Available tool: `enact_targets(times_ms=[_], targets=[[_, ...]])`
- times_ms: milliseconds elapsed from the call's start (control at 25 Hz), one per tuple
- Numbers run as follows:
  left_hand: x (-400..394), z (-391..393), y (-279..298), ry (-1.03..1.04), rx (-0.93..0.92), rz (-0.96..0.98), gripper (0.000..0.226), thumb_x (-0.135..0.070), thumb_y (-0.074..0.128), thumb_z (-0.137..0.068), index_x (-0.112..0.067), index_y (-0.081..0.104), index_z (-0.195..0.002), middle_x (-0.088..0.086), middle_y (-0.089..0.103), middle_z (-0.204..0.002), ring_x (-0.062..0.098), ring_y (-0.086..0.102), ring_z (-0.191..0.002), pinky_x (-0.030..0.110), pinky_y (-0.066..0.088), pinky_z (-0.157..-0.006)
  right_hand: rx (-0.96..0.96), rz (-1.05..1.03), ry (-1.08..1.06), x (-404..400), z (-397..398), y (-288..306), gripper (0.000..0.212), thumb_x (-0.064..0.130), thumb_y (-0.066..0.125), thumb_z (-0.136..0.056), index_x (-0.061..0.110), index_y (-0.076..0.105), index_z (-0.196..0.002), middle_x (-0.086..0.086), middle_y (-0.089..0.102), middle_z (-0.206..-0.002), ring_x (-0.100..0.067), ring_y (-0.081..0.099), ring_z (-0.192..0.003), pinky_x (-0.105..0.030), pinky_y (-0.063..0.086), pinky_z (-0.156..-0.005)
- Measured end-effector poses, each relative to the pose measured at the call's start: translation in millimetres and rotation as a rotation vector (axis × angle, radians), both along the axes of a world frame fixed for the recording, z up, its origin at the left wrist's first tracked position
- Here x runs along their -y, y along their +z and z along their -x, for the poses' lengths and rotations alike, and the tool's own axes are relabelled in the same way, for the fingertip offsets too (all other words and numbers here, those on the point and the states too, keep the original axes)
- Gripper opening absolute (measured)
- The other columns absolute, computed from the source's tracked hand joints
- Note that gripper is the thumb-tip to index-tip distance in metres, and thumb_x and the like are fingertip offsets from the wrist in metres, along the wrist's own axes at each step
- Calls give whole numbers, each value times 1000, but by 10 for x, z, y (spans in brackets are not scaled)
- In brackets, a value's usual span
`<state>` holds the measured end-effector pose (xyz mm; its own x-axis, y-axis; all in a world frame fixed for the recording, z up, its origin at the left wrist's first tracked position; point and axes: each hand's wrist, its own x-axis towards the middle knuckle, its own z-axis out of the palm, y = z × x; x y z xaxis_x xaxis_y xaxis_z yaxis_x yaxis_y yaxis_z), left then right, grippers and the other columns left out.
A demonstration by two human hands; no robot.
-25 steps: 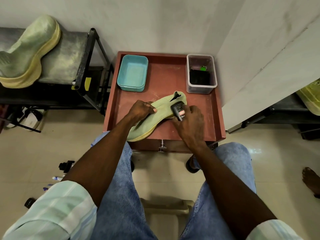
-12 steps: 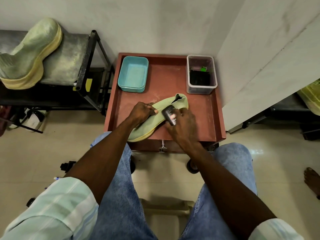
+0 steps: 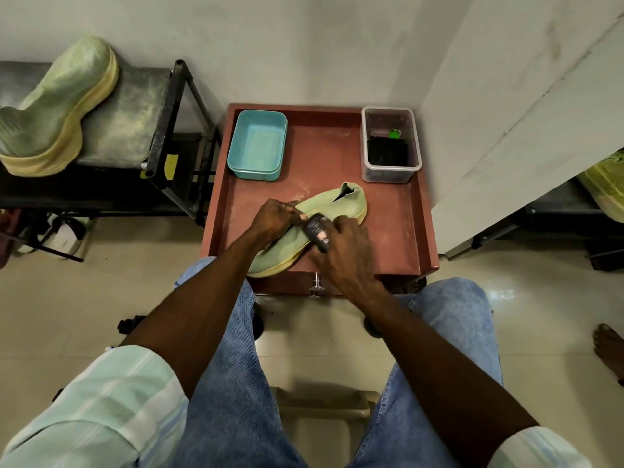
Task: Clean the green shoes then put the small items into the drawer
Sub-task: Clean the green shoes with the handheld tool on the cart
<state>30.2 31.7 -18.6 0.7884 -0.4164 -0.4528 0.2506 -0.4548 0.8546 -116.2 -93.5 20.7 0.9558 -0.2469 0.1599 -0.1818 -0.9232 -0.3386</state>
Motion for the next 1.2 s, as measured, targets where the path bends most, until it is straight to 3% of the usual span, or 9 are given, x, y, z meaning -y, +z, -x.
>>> enact_targets(times_ms=[80,160,360,560,720,800,880,1000,1200], targets=[[8,11,23,10,23,-8,12,-16,77,-71,-7,78,-79,10,71,-87,17,59,-79,42,52,-82,-3,7,263,-377,144,-108,55,38,80,-66,10,66,-111,-14,63,-95,-32,59,-87,-37,48,-75],[-6,16,40,-1,43,-17,18,-17,77,-71,-3,77,-81,12,70,-85,16,56,-79,38,49,-79,-36,29,313,-355,133,-91,55,41,77,-69,12,64,-114,-12,62,-99,-32,58,-90,-36,46,-77],[1,41,79,2,33,9,13,-16,77,-73,-7,78,-82,14,71,-94,17,58,-84,36,47,-80,-62,-81,-284,374,-29,46,59,44,67,-80,14,53,-129,-15,55,-121,-30,51,-109,-41,44,-91],[-30,3,19,-61,41,18,21,-23,76,-72,-4,77,-82,23,71,-99,20,60,-79,46,54,-81,-32,-65,78,-11,72,-134,55,37,74,-69,11,60,-115,-13,61,-104,-33,58,-94,-38,46,-79],[-70,19,34,-30,34,2,12,-8,73,-81,2,75,-88,8,71,-89,12,60,-79,19,52,-74,-52,-227,-408,453,11,-96,60,40,71,-76,12,51,-126,-13,58,-118,-31,55,-107,-42,47,-91],[-74,55,27,-16,67,-11,10,-11,74,-80,-2,76,-82,9,70,-85,14,58,-74,24,50,-70,16,-429,-601,485,14,-38,63,38,73,-76,12,49,-128,-12,58,-120,-30,56,-109,-40,48,-90],[-71,82,14,2,105,-31,9,-12,75,-79,-4,75,-74,8,68,-79,14,55,-67,30,47,-69,90,-516,-491,279,9,27,63,35,73,-77,12,45,-128,-10,56,-120,-26,56,-105,-37,50,-85],[-69,101,-21,-11,128,-46,14,-18,76,-77,-5,74,-72,5,70,-83,12,56,-68,35,51,-76,42,-387,-289,155,39,-69,64,36,70,-78,12,45,-131,-13,55,-121,-27,54,-106,-39,48,-86],[-70,122,-72,6,138,-33,10,-19,76,-77,-10,76,-74,2,72,-100,18,63,-80,42,53,-84,80,-588,-631,341,-46,-68,60,35,71,-79,12,45,-128,-9,56,-113,-25,56,-100,-25,42,-69]])
